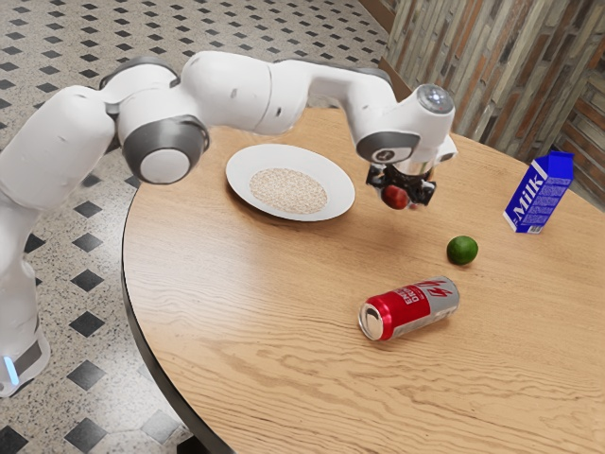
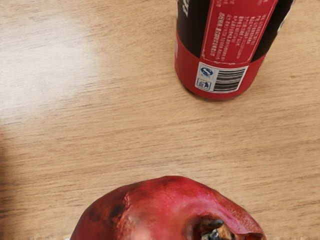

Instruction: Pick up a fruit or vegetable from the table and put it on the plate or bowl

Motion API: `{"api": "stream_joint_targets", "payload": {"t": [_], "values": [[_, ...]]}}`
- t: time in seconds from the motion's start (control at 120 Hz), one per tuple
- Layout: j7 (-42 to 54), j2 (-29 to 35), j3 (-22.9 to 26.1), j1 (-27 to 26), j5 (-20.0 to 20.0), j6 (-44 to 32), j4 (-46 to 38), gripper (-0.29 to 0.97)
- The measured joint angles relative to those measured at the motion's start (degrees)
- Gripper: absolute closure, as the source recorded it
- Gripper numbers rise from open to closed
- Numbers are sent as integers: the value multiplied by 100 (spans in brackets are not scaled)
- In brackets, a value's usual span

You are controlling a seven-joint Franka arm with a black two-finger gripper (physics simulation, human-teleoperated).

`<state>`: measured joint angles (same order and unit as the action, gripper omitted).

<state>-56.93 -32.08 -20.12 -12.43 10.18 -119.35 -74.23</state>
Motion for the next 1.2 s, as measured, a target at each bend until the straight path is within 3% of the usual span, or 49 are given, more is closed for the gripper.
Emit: {"api": "stream_joint_targets", "payload": {"t": [0.325, 0.7, 1.142, 1.2], "values": [[-107, 1170, 222, -15, 140, 54, -1010, 32], [-368, 2575, 435, -10, 649, 573, -2233, 31], [-647, 2978, 158, 337, 758, 1133, -3028, 32], [-669, 2982, 157, 411, 782, 1135, -3036, 21]]}}
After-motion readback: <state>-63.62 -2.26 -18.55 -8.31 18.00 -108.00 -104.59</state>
